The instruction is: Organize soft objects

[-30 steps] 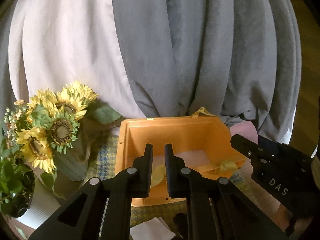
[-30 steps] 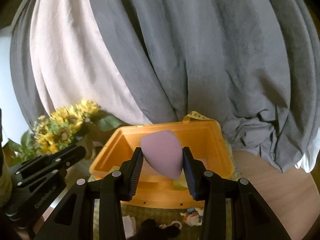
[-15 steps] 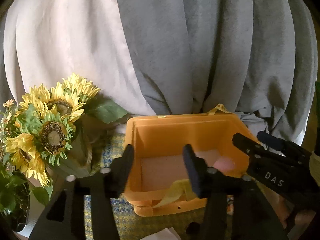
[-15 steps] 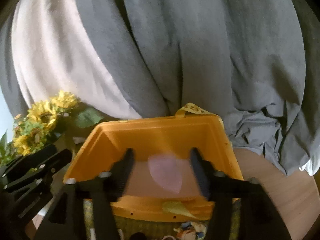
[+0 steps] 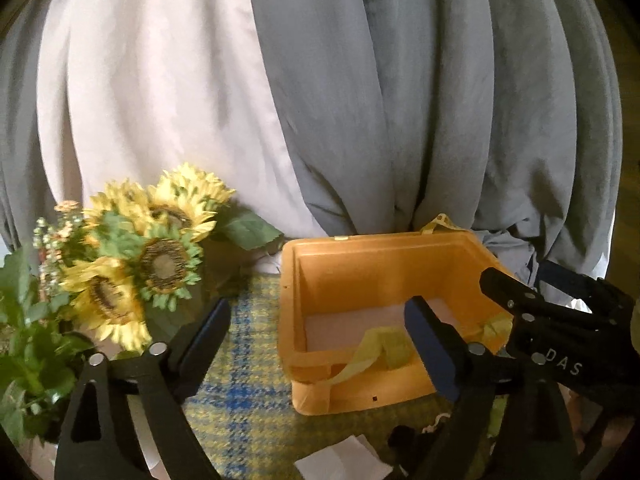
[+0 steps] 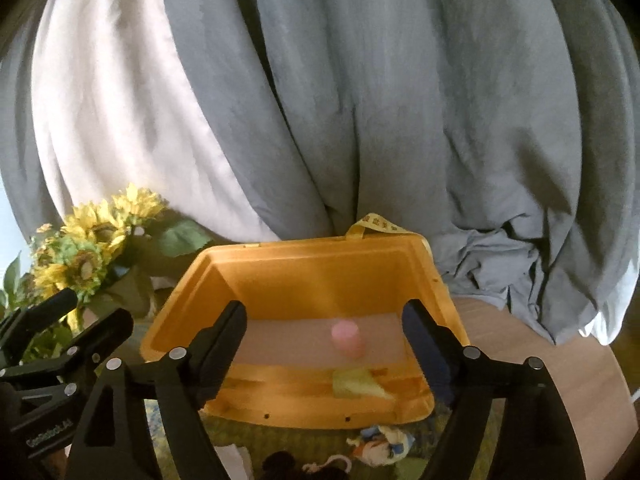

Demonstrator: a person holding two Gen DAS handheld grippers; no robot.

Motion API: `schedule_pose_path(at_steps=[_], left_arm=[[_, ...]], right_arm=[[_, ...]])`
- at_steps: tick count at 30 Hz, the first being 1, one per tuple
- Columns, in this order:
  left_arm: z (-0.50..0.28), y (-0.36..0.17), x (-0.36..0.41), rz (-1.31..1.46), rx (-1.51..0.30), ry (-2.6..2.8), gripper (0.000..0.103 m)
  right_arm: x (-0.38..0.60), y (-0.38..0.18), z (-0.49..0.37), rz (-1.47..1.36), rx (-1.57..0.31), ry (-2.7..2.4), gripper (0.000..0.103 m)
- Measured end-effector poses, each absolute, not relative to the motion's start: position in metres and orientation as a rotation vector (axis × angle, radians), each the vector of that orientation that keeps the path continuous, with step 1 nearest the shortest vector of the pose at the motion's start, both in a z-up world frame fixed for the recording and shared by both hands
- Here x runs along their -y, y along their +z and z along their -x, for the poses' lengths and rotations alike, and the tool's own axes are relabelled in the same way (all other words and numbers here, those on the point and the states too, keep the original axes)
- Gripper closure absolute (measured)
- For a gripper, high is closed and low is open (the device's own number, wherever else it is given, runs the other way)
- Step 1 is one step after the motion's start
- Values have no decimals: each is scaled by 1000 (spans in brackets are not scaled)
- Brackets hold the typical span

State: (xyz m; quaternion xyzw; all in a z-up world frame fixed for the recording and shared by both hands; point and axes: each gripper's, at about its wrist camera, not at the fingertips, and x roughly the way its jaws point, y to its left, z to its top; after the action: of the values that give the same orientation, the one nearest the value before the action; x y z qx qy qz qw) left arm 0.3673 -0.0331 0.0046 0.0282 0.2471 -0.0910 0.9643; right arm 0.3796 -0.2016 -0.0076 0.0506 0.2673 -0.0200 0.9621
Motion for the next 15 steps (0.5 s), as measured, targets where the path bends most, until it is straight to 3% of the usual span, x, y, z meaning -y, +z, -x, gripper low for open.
schedule_pose_path(at_steps=[15], left_arm=[[-291, 6, -6, -40, -487, -118, 8]], right_arm=[[159, 4, -305, -81, -491, -34, 14]])
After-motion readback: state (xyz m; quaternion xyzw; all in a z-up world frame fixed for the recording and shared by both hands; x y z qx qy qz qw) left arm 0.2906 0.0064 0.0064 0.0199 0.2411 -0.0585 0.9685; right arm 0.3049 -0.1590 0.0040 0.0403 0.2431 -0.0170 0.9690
